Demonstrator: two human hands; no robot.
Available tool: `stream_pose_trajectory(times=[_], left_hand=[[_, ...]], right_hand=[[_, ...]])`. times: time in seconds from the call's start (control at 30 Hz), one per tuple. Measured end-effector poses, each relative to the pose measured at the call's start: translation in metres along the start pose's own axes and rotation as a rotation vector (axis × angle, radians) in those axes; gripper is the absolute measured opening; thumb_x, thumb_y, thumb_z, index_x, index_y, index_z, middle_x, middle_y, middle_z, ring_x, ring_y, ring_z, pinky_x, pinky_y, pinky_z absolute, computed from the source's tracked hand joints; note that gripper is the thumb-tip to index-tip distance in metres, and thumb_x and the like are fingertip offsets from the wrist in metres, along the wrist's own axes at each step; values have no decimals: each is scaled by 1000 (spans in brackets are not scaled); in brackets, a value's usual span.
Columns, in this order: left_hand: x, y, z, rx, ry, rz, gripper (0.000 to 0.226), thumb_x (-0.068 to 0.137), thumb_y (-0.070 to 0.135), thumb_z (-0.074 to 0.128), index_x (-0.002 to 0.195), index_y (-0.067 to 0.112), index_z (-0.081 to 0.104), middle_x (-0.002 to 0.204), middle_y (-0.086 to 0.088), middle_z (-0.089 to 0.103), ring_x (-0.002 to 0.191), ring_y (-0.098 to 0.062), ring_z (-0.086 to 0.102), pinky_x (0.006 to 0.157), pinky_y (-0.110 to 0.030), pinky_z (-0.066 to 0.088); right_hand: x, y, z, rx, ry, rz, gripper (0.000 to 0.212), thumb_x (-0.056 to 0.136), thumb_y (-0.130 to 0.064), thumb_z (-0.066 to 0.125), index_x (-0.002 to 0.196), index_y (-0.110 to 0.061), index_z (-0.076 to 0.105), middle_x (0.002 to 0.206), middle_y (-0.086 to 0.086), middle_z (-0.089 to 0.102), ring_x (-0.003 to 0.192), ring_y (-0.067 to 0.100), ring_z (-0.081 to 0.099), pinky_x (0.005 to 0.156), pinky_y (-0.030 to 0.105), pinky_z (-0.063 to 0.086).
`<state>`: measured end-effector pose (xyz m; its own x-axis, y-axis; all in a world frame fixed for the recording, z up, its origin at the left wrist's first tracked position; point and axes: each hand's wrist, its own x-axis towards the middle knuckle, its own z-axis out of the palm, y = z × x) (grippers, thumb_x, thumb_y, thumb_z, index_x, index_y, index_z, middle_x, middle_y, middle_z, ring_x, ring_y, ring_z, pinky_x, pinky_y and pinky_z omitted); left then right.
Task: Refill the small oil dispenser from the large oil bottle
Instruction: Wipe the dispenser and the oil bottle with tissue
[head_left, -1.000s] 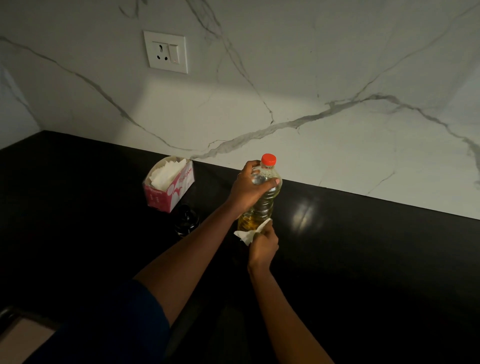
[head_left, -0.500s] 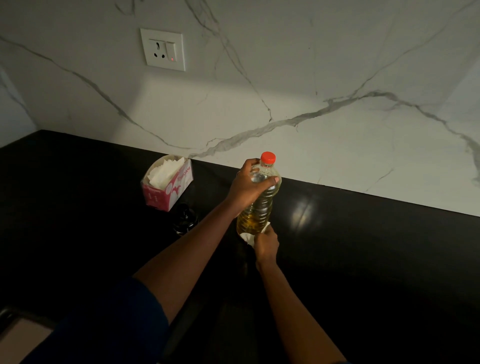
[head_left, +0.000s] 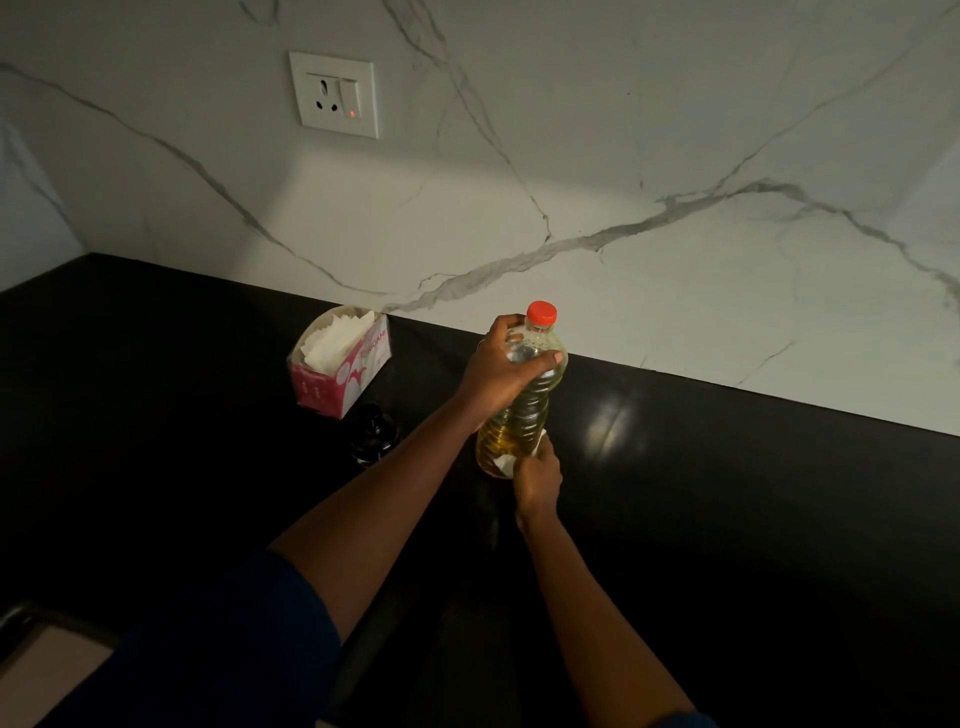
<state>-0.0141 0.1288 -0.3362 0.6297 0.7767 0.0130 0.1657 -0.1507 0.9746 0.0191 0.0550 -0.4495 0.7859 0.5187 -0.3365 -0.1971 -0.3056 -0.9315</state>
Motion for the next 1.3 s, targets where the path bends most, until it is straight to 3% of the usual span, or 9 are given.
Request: stream_pose_trajectory(times=[0.07,0.33,0.5,0.7,0.9,1.1,1.2,1.3], left_hand=[[0,-1,1,1,2,-1,66,79,33,71,134,24,35,130,-2,50,113,-19,53,81,-28,42],[3,-4,-1,-5,11,4,66,78,34,71,133,24,36,129,-3,51,113,-21,54,83,-29,44],[4,-5,-1,-5,16,22,65,77,35,72,131,24,38,125,-1,54,110,-18,55,84,-29,44],[4,-4,-1,3,5,22,65,77,34,72,132,24,37,125,1,52,107,-15,54,81,-27,43],[5,-5,-3,-3,-19,3,66,77,35,72,132,26,37,126,-1,52,110,-18,54,82,-29,44],[6,-1,-9,-12,-93,-31,63,79,30,70,133,26,37,123,3,50,109,-14,50,84,-29,40],[7,-1,-10,-20,-113,-46,62,81,26,68,134,24,37,127,0,50,109,-13,48,87,-30,39],[7,0,-10,-31,-126,-58,60,80,23,69,133,24,39,127,-1,51,109,-15,48,87,-31,39]], right_hand=[[-4,7,-1,-15,-25,41,36,90,-5,43,120,-22,52,119,4,60,106,16,56,93,34,46],[-24,2,12,107,104,-50,53,82,8,41,130,-13,45,117,7,55,104,19,56,81,27,47],[-7,-6,1,54,69,-145,53,91,2,39,140,-17,39,124,3,55,116,17,52,96,31,44],[10,12,-8,-51,-93,-30,37,91,-5,45,120,-28,49,119,-1,57,105,13,53,97,35,44],[1,17,-4,142,-2,-73,41,89,-2,41,117,-28,55,110,-3,61,101,13,58,88,34,51],[0,9,-12,360,-6,-191,47,92,3,38,134,-13,49,119,1,61,105,10,59,93,32,49],[0,21,-11,213,-5,-138,53,91,3,36,138,-20,43,115,-7,57,99,6,56,90,25,46],[13,23,-11,87,-59,-56,46,92,-6,43,133,-24,48,120,-1,59,105,12,56,97,34,46]])
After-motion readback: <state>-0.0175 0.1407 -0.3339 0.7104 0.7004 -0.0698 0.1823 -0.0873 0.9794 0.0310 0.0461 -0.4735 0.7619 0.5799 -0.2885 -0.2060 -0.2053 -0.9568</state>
